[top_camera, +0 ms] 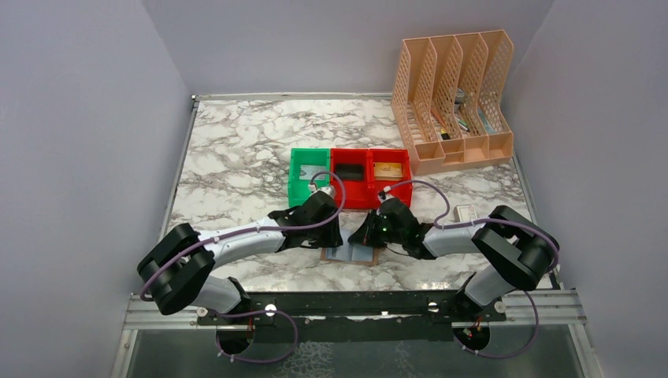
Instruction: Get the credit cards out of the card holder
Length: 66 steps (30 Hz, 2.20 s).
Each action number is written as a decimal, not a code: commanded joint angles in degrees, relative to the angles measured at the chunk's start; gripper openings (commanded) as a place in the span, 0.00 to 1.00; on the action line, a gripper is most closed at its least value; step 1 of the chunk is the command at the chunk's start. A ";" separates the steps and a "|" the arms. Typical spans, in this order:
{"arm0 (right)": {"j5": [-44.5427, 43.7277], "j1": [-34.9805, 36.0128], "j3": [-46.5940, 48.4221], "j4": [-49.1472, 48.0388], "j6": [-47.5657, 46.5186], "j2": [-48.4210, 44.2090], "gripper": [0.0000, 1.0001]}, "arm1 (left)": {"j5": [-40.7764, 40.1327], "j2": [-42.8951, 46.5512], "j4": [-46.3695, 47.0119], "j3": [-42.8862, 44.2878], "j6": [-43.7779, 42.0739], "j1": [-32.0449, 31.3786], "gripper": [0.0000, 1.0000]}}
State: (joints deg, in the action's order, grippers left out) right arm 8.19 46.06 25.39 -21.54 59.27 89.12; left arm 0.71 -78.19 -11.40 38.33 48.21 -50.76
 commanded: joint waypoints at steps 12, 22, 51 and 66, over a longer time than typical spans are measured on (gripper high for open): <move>-6.55 -0.91 -3.24 13.68 -3.44 3.37 0.01 | -0.53 0.23 0.13 0.17 -0.24 -0.30 0.37; -6.39 -1.06 -3.72 13.20 -3.27 3.71 0.01 | -3.09 0.49 -2.51 0.35 -0.04 -0.35 0.39; -5.82 -1.24 -3.26 13.42 -3.37 4.76 0.01 | 2.26 0.19 1.55 -0.21 -0.13 -0.95 0.32; -5.55 -1.28 -2.75 13.60 -3.60 4.74 0.01 | 3.96 2.60 1.90 1.01 0.13 -0.94 0.30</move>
State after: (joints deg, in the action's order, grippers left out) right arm 8.97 45.67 25.32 -22.09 59.27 89.62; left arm 1.96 -77.06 -12.08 38.02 48.10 -51.13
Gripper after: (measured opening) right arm 0.014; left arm 0.307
